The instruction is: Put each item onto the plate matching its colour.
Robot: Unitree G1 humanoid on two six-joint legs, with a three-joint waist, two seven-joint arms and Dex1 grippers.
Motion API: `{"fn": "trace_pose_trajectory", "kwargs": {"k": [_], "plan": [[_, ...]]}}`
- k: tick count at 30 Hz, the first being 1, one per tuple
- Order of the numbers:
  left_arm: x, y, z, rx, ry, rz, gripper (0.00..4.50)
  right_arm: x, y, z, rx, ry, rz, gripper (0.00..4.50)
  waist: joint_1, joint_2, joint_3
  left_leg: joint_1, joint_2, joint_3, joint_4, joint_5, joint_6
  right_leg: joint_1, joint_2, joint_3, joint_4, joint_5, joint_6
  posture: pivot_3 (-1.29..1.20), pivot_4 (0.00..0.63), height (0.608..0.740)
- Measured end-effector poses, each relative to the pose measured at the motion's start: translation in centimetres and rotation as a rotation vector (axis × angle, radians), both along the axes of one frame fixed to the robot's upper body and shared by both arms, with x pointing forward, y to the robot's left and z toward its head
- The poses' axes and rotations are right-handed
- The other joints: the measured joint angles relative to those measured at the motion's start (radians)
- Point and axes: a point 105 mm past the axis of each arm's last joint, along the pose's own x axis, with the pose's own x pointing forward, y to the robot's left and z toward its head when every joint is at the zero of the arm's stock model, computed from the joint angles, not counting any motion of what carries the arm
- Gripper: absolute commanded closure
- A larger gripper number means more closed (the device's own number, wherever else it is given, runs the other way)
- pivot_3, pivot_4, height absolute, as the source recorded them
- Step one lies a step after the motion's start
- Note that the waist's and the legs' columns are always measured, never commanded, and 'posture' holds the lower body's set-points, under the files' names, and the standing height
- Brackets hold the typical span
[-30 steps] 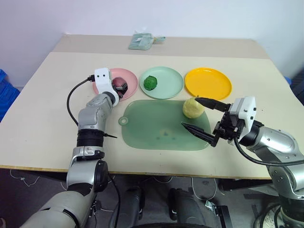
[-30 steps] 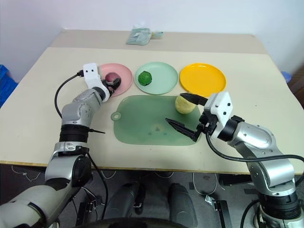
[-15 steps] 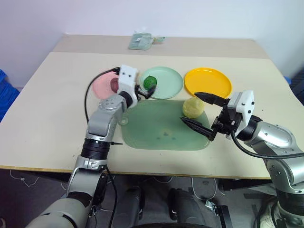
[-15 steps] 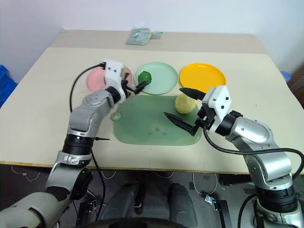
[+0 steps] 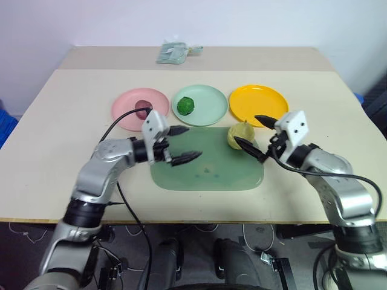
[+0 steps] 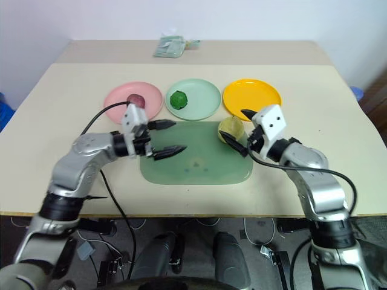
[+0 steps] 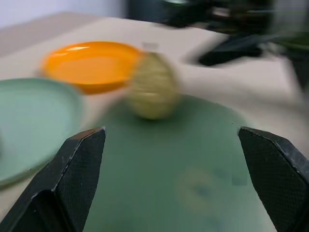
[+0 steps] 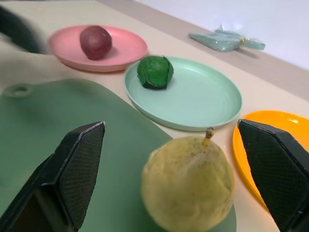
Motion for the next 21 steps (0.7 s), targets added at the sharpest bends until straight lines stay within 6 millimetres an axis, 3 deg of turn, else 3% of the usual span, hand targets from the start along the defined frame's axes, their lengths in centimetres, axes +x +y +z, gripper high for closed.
{"fn": "trace_pose_trajectory", "kwargs": {"k": [2, 8, 12, 14, 20, 21], "plan": [[-0.7, 0.8, 0.2, -0.003, 0.001, -0.009, 0.03, 0.5, 0.4, -1.0, 0.002, 0.037, 0.025, 0.00, 0.002, 0.000, 0.000, 0.000, 0.000, 0.000, 0.000, 0.000, 0.000, 0.000, 0.000, 0.000, 0.000, 0.000, 0.000, 0.00, 0.150, 0.740], [-3.0, 1.7, 0.6, -0.007, -0.001, -0.054, 0.03, 1.6, 1.2, -1.1, 0.002, 0.042, 0.075, 0.00, -0.001, 0.000, 0.000, 0.001, 0.000, 0.000, 0.000, 0.000, 0.000, 0.001, 0.000, 0.000, 0.000, 0.000, 0.000, 0.00, 0.150, 0.740], [-4.2, 2.6, 0.4, 0.019, 0.007, -0.066, 0.03, 2.6, 0.8, -2.4, -0.015, 0.079, 0.062, 0.00, -0.005, 0.000, 0.000, 0.001, 0.000, 0.000, 0.000, 0.000, 0.000, 0.001, 0.000, 0.000, 0.000, 0.000, 0.000, 0.00, 0.150, 0.740], [-4.4, 3.3, 0.2, 0.036, 0.011, -0.051, 0.03, 2.8, 0.9, -3.8, -0.019, 0.128, 0.066, 0.00, -0.005, 0.000, 0.000, 0.001, 0.000, 0.000, 0.000, 0.000, 0.000, 0.001, 0.000, 0.000, 0.000, 0.000, 0.000, 0.00, 0.150, 0.740], [-4.7, 3.7, 0.2, 0.038, 0.008, -0.032, 0.03, 3.7, 1.0, -3.7, -0.031, 0.116, 0.069, 0.00, -0.005, 0.001, -0.001, 0.002, 0.000, 0.000, 0.000, 0.000, 0.000, 0.001, 0.000, 0.000, 0.000, 0.000, 0.000, 0.00, 0.150, 0.740], [-4.8, 3.7, 0.3, 0.035, 0.003, -0.029, 0.00, 3.9, 1.0, -3.7, -0.031, 0.115, 0.069, 0.25, -0.005, 0.001, -0.001, 0.002, 0.000, 0.000, 0.000, 0.000, 0.000, 0.001, 0.000, 0.000, 0.000, 0.000, 0.000, 0.00, 0.150, 0.740]]}}
